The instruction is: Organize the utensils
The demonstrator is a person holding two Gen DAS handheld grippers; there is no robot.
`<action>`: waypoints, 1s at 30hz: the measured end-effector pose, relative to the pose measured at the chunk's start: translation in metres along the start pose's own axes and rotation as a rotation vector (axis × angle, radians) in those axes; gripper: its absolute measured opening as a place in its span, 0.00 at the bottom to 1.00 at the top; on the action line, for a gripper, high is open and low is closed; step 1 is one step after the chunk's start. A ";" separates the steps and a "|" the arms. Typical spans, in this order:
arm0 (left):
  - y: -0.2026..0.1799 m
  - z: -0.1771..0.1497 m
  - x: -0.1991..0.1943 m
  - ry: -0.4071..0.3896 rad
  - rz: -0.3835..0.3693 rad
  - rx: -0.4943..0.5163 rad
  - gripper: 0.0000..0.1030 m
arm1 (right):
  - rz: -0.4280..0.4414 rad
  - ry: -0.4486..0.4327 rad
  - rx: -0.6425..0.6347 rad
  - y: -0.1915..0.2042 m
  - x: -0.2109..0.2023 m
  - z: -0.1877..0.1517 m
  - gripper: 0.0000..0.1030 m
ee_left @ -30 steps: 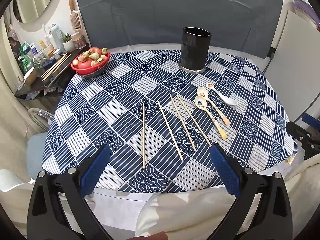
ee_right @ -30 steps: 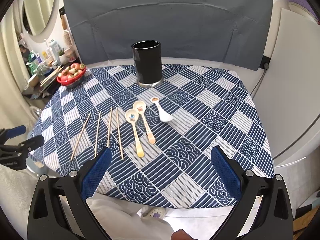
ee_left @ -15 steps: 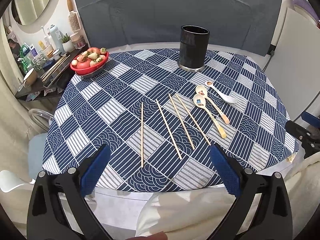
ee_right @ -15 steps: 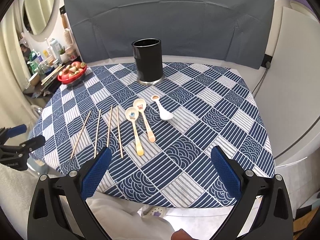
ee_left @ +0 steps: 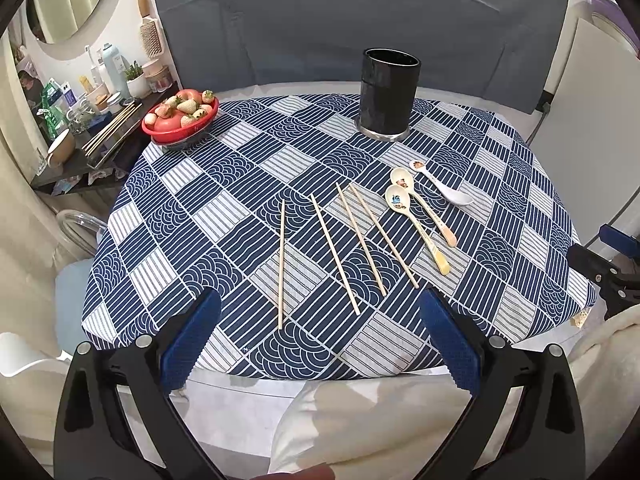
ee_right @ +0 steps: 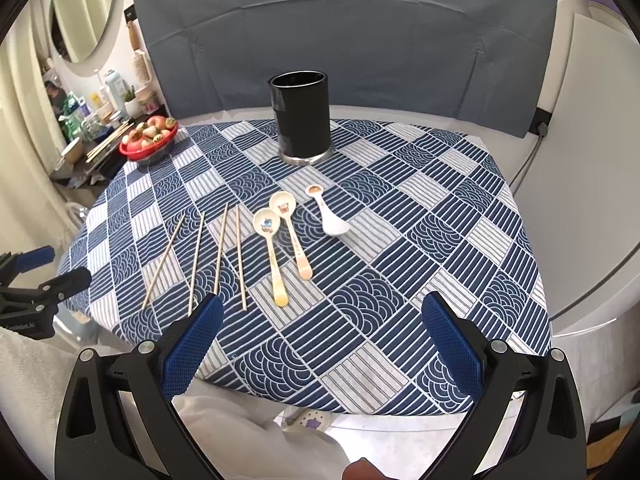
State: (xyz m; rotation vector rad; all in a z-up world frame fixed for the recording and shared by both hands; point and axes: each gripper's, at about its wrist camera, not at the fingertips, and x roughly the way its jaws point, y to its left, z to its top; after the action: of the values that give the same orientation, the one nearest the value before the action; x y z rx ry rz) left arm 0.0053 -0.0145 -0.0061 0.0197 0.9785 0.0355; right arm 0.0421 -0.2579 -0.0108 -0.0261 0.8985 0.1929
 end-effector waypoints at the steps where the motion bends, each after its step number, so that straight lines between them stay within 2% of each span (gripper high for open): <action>1: 0.000 -0.001 0.000 0.002 0.002 -0.002 0.94 | 0.001 0.003 -0.004 0.001 0.000 0.000 0.92; 26: 0.015 -0.022 0.006 0.065 0.018 -0.031 0.94 | 0.025 0.057 -0.121 0.032 0.010 0.000 0.92; 30: 0.020 -0.023 0.015 0.109 0.027 -0.027 0.94 | 0.021 0.046 -0.155 0.040 0.010 0.005 0.92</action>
State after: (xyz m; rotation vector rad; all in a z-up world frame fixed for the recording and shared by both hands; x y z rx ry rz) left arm -0.0056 0.0064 -0.0311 0.0061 1.0869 0.0750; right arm 0.0451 -0.2160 -0.0130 -0.1658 0.9281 0.2821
